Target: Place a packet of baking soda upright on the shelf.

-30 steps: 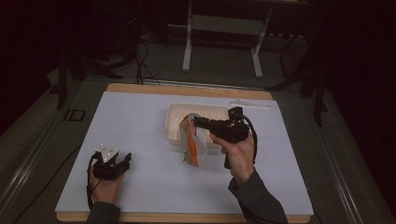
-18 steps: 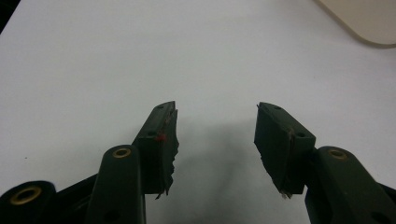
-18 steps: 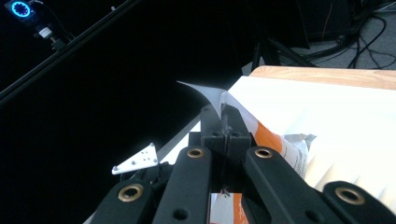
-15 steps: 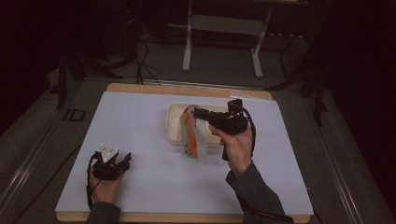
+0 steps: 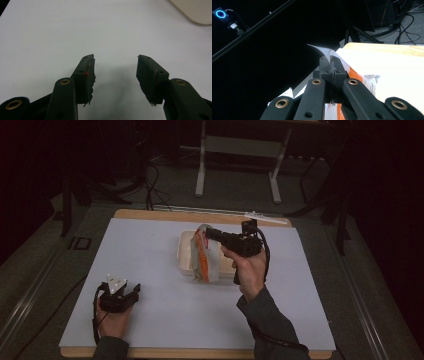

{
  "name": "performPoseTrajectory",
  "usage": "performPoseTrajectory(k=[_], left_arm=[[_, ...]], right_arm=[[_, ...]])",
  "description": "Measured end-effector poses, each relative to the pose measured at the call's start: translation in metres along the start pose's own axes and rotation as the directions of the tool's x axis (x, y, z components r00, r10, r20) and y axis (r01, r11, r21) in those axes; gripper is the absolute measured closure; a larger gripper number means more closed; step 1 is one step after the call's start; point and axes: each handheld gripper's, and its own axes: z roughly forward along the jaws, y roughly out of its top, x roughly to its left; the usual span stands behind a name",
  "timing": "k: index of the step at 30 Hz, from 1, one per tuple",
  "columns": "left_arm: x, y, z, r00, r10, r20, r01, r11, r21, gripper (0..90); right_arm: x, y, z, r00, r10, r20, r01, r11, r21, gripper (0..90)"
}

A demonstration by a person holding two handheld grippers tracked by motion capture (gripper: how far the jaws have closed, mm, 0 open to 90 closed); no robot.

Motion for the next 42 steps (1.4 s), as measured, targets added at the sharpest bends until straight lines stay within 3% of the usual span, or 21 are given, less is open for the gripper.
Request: performPoseTrajectory(k=[20,35,42], left_arm=[[0.001,0.0,0.0,1.0,-0.004,0.003,0.004,1.0,-0.002,48.3],[0.001,0.0,0.0,0.9999,-0.01,0.004,0.01,0.9999,-0.005,48.2],[0.002,0.0,0.0,1.0,-0.009,0.004,0.009,0.9999,-0.007,48.2]], right_arm=[[-0.009,0.012,0.022,0.9986,0.023,0.048,-0.021,0.999,-0.043,90.0],[-0.018,0.018,0.037,0.9903,0.02,0.138,-0.011,0.998,-0.062,90.0],[-0.021,0.018,0.042,0.988,0.029,0.151,-0.019,0.997,-0.073,90.0]])
